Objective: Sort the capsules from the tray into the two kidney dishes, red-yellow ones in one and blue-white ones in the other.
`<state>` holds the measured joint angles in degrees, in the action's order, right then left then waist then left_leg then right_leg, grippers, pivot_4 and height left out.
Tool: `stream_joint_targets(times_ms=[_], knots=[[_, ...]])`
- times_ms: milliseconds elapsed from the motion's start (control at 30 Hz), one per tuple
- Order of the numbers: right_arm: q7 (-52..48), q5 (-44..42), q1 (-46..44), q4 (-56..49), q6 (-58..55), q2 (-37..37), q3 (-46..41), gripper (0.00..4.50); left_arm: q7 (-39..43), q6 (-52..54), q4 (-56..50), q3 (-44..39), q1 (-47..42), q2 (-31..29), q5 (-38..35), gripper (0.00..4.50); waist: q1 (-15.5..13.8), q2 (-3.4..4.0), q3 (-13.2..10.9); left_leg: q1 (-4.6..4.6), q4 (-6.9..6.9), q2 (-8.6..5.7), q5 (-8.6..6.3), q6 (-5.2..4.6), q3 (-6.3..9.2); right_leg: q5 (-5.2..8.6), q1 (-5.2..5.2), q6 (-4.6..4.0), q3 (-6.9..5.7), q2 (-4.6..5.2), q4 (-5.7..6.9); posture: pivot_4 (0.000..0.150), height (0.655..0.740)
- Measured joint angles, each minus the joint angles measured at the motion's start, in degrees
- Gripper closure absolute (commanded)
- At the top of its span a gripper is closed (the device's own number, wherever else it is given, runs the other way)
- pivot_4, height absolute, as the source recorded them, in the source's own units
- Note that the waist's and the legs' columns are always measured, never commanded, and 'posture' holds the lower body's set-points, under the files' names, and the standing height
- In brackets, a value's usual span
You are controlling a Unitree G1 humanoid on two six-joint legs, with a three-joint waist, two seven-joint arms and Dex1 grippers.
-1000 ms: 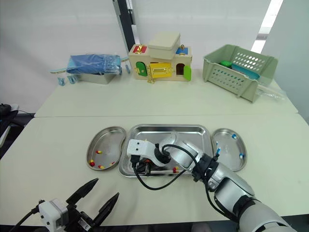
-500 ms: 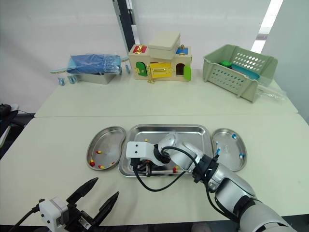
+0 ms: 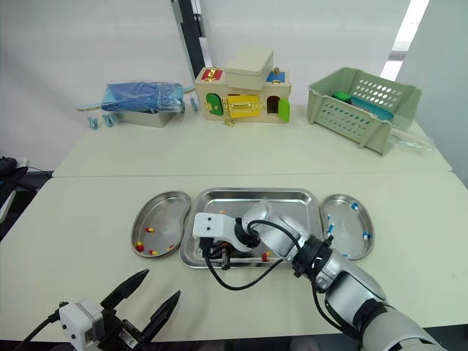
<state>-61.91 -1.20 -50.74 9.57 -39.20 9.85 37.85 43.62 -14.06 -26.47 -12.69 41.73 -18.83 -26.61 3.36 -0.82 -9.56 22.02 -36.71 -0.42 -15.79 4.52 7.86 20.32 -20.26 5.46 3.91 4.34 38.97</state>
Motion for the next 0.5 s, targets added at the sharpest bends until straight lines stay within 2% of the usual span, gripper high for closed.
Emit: stream_joint_targets(times_ms=[133,233,333,500], knots=[[-2.44,-4.7,1.45,-7.53,-1.45,6.13,-7.08,4.49,1.03,-0.08,-0.26,0.1,0.43,-0.8,-0.06,0.0,-0.32,0.0,0.0,0.05,0.0,-0.01,-0.01,0.01,0.01,0.0,0.04,0.0,-0.02,0.0,-0.07,0.15,0.74],[-4.86,-10.25,6.37,-15.49,-3.8,13.17,-14.67,4.49,2.44,-0.07,-1.22,0.87,0.62,-2.27,-0.23,0.0,-0.97,-0.03,-0.01,0.13,-0.01,-0.02,-0.02,0.03,-0.02,0.0,0.08,0.0,-0.02,0.02,-0.14,0.15,0.74],[-6.79,-14.6,13.72,-23.12,-6.09,23.31,-21.8,4.49,5.11,-0.18,-2.1,1.83,0.17,-4.63,-0.3,0.0,-1.48,0.0,-0.04,0.22,-0.01,-0.01,-0.03,0.03,-0.02,0.0,0.06,0.0,-0.04,0.01,-0.17,0.15,0.74],[-6.74,-19.36,23.34,-28.37,-9.15,34.8,-32.51,4.49,9.36,-0.39,-2.16,3.49,-1.61,-7.59,-0.55,0.0,-1.21,0.08,-0.11,0.2,-0.01,0.03,-0.03,0.02,-0.11,0.0,0.07,0.0,0.0,-0.03,-0.12,0.15,0.74]])
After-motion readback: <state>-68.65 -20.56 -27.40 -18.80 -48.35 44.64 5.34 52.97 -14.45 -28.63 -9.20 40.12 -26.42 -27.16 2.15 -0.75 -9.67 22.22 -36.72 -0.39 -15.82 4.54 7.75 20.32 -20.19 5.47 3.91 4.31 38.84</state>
